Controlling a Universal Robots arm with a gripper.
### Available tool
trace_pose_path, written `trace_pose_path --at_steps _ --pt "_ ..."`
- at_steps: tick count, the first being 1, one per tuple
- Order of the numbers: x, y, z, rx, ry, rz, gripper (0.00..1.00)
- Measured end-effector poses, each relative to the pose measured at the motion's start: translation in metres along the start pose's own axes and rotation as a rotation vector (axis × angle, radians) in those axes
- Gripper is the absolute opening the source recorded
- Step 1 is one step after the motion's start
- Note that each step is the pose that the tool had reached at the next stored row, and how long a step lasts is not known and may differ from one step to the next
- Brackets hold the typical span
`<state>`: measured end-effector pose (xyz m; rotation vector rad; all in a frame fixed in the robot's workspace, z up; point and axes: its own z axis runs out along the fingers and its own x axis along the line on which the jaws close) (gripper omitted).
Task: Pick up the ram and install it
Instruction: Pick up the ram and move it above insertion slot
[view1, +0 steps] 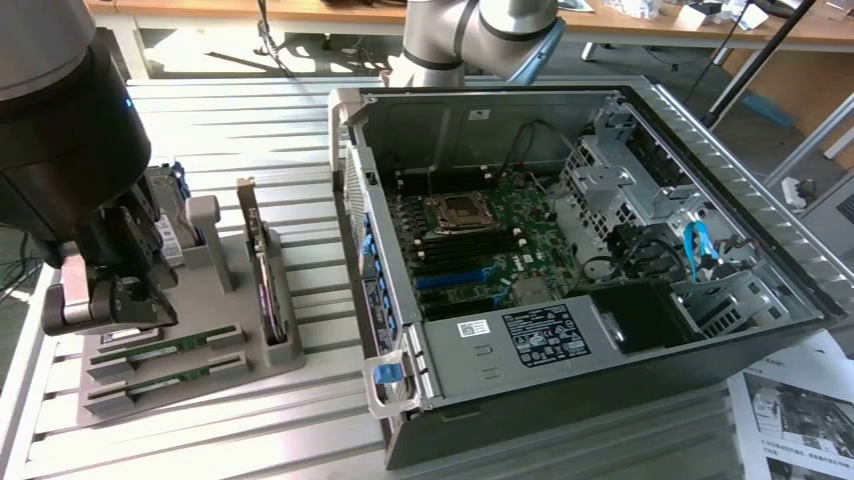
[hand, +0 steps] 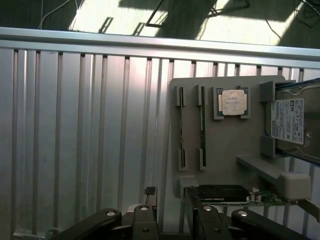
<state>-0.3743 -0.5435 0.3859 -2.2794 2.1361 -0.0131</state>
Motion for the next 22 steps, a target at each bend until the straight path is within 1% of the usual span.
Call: trace_pose_path --at_steps 2,3,6,8,13,14,16,17,18,19,22 --pt "0.000 0.0000 0.0000 0.0000 0.0000 0.000 0.36" --pt "0.000 0.0001 -0.0001 -0.0001 -0.0010 0.000 0.36" --pt "0.000 0.0000 0.0000 0.0011 -0.0169 0.004 0.36" --pt "0.000 0.0000 -0.0001 0.0013 -0.0231 0.006 0.36" --pt "0.000 -0.0004 0.0001 0.0009 -0.0228 0.006 0.36" --pt "0.000 -0.0018 0.0001 -0.0040 -0.0229 0.006 0.36" --pt "0.000 -0.0064 0.0001 -0.0385 -0.0249 0.006 0.36" --pt "0.000 -0.0084 0.0003 -0.0567 -0.0260 0.007 0.36" --pt "0.001 -0.0099 0.0003 -0.0718 -0.0270 0.007 0.36" --pt "0.001 -0.0105 0.0003 -0.0796 -0.0275 0.007 0.36" --pt "0.001 -0.0105 0.0004 -0.0799 -0.0276 0.007 0.36"
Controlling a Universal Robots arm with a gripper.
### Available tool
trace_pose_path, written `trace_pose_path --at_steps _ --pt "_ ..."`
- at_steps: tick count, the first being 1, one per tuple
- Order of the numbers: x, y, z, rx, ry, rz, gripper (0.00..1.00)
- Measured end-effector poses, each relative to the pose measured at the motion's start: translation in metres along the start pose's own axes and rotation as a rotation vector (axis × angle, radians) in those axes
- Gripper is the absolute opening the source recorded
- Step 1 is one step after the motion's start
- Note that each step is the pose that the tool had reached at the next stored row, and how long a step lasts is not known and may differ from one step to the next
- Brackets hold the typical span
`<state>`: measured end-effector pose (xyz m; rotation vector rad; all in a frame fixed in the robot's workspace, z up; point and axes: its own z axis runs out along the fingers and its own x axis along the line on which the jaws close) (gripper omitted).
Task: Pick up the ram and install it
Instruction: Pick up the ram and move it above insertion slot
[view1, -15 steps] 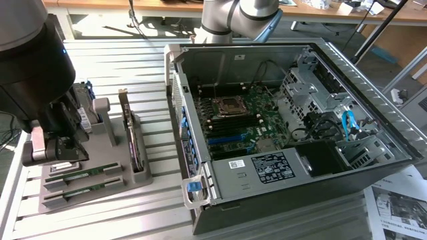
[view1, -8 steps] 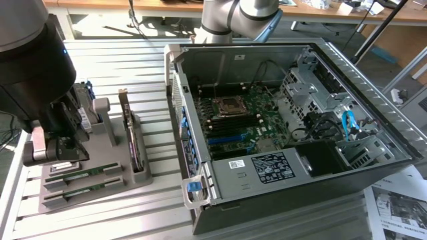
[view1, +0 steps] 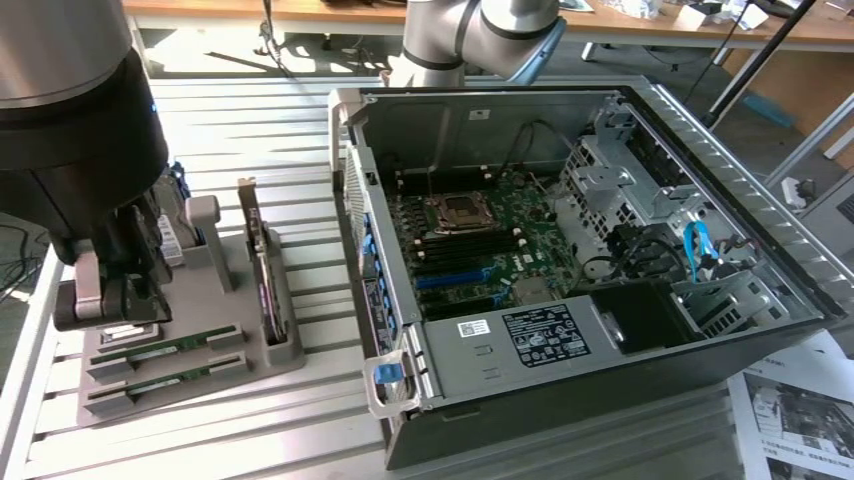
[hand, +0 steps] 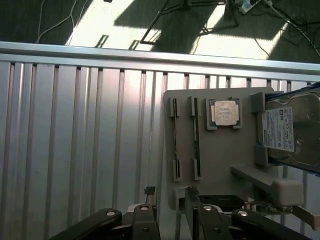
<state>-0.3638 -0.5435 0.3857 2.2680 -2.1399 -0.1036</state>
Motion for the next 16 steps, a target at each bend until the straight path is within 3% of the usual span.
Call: trace_pose_path --at_steps 5,16 --pt "0.000 -0.0001 0.0023 0.0000 0.0000 0.000 0.36" --pt "0.001 -0.0014 0.0227 -0.0001 0.0000 0.000 0.36"
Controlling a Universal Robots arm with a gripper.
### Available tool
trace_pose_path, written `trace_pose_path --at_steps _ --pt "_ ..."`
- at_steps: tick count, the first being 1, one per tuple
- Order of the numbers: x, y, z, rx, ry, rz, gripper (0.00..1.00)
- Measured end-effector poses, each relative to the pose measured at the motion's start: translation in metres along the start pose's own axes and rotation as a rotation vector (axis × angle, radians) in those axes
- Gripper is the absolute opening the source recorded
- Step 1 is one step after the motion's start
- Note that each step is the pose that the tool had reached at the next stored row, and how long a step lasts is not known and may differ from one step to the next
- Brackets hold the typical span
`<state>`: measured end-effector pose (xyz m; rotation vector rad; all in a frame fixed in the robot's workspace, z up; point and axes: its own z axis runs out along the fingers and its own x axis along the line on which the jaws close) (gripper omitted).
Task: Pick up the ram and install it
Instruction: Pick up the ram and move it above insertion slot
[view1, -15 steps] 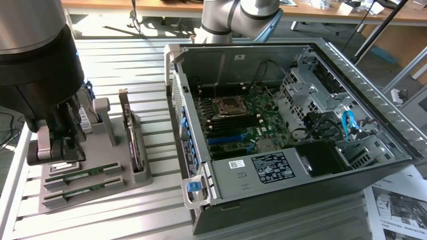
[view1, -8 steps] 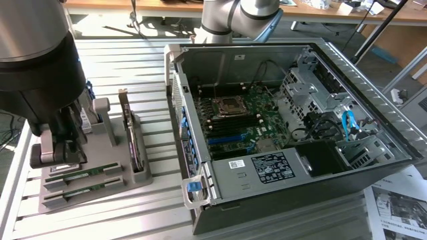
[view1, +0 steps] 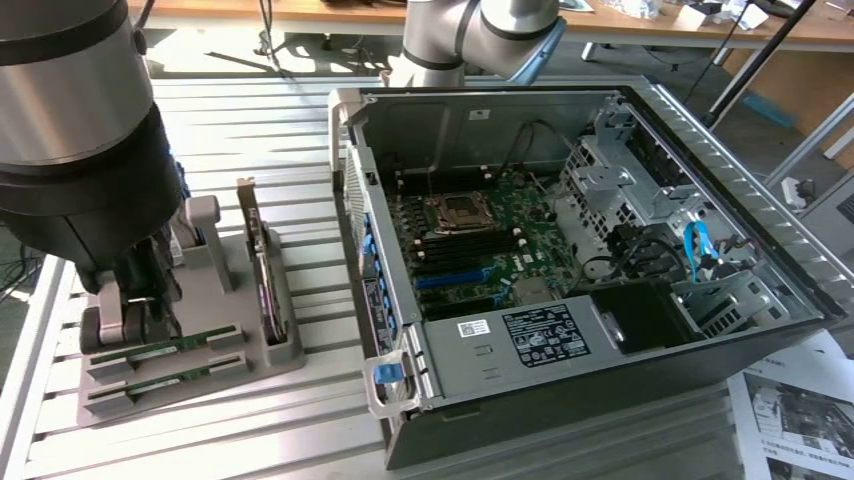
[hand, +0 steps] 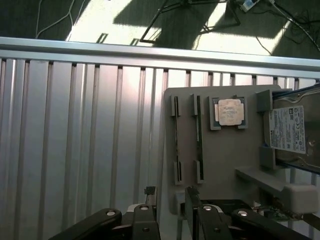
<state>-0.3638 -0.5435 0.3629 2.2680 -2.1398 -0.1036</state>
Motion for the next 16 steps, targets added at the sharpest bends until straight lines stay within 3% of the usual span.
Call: trace_pose_path --at_steps 16 --pt "0.001 -0.0011 0.0274 0.0001 -0.0013 -0.001 0.36"
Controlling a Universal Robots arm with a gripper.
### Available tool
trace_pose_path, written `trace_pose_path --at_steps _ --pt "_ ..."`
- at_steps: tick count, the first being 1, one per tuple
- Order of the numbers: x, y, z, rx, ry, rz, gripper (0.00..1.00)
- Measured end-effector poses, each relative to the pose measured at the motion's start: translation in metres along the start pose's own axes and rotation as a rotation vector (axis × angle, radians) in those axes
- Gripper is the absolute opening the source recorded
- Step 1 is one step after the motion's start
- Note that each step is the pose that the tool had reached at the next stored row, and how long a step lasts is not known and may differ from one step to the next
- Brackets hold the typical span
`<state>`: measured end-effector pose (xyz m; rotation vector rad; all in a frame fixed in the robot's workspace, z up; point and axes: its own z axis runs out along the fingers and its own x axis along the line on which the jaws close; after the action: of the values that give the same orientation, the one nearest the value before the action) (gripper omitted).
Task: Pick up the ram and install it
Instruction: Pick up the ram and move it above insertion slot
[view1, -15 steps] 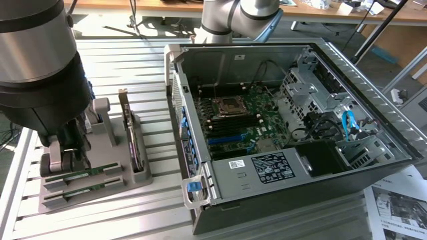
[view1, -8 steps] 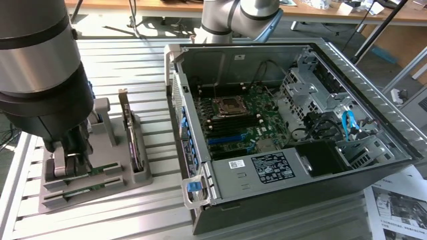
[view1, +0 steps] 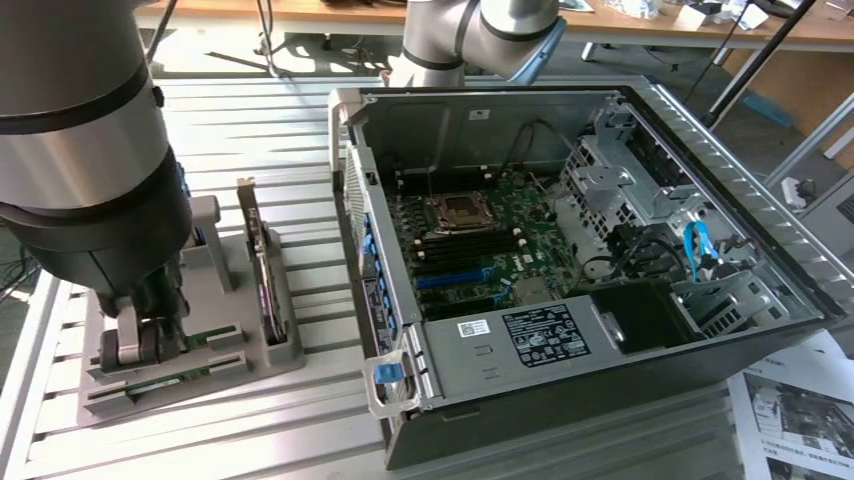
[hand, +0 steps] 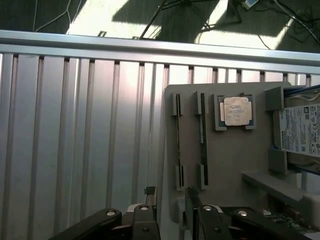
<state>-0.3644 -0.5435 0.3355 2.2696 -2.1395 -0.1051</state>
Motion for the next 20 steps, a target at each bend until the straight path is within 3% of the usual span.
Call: trace_pose_path --at_steps 20 --pt "0.001 0.0050 0.0270 0.0003 -0.0056 -0.002 0.36"
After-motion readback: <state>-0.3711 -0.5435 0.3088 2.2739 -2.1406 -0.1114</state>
